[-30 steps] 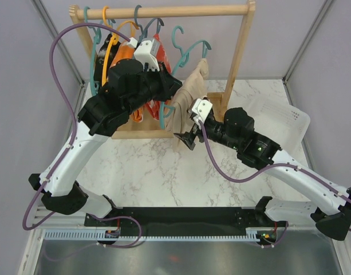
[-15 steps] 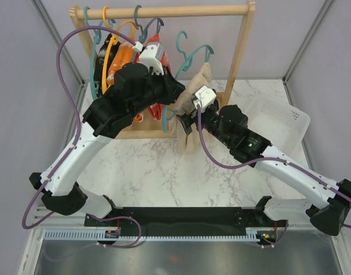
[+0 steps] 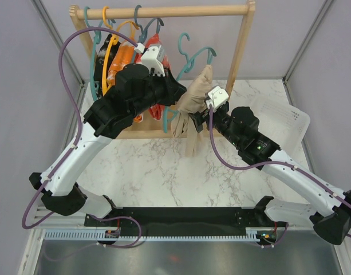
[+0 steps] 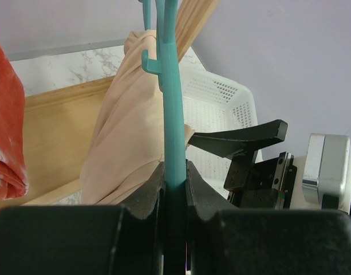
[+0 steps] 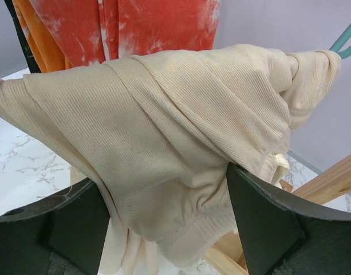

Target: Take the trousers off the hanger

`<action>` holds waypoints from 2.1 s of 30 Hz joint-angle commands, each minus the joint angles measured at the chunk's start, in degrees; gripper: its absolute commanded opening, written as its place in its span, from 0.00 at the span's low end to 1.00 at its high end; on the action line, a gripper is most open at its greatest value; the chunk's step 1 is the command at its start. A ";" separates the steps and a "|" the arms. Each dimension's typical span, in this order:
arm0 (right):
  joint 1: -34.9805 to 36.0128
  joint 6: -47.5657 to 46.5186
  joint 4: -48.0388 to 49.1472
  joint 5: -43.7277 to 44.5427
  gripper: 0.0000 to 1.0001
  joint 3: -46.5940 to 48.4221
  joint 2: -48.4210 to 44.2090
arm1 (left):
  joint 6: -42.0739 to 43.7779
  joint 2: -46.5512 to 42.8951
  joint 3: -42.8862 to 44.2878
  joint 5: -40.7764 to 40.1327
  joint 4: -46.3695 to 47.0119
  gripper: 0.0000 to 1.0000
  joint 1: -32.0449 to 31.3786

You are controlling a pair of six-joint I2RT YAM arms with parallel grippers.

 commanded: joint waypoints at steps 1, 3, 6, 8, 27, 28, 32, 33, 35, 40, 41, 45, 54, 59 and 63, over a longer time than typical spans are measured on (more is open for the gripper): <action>-0.46 -0.98 2.61 -0.94 0.85 -0.37 -0.60 | 0.38 -3.46 0.53 2.49 7.01 0.02 -0.42; -0.46 -0.63 2.61 -1.81 0.85 -0.28 -0.16 | 0.37 -3.64 0.35 3.11 6.92 0.02 -0.42; -0.37 -1.07 0.50 -8.83 0.85 0.33 -0.07 | 0.64 -3.82 0.35 3.28 6.92 0.02 -0.42; -0.46 -1.33 -0.38 -12.53 0.87 0.42 0.02 | 0.73 -3.99 0.35 3.64 6.92 0.02 -0.50; -4.06 -2.75 -0.38 -12.71 0.19 4.37 3.00 | 2.48 -7.51 -4.74 7.24 7.01 0.02 -0.41; -4.33 -2.31 -0.38 -14.11 0.11 5.16 3.09 | 2.48 -7.68 -5.01 7.41 7.01 0.02 -0.41; -5.82 -1.51 -3.80 -17.45 0.00 7.18 2.66 | 2.75 -9.17 -7.29 6.63 6.92 0.02 -0.42; -6.26 -1.77 -4.59 -18.33 0.00 7.71 2.39 | 2.92 -9.35 -8.34 6.19 7.01 0.02 -0.50; -7.83 -2.82 -8.09 -24.01 0.00 9.90 1.26 | 3.18 -10.14 -9.31 4.53 6.92 0.02 -0.50; -10.92 -3.19 -14.35 -34.67 0.00 16.31 -2.00 | 4.77 -12.42 -12.57 0.48 7.10 0.02 -0.50; -12.05 -2.57 -14.88 -36.08 0.00 17.11 -3.22 | 5.03 -12.60 -12.92 -0.22 7.10 0.02 -0.42; -15.13 1.21 -14.97 -37.85 0.00 20.63 -5.87 | 5.38 -12.69 -14.50 -0.76 7.19 0.02 -0.41; -21.38 6.31 -14.62 -34.25 0.00 27.04 -9.38 | 5.65 -13.75 -17.05 -1.99 7.36 0.02 -0.41; -24.01 6.49 -14.79 -26.89 0.00 30.82 -9.83 | 6.09 -15.15 -18.54 -3.13 7.28 0.02 -0.50; -25.51 5.78 -15.06 -21.69 0.00 34.16 -10.09 | 6.88 -16.30 -19.86 -3.57 7.36 0.02 -0.50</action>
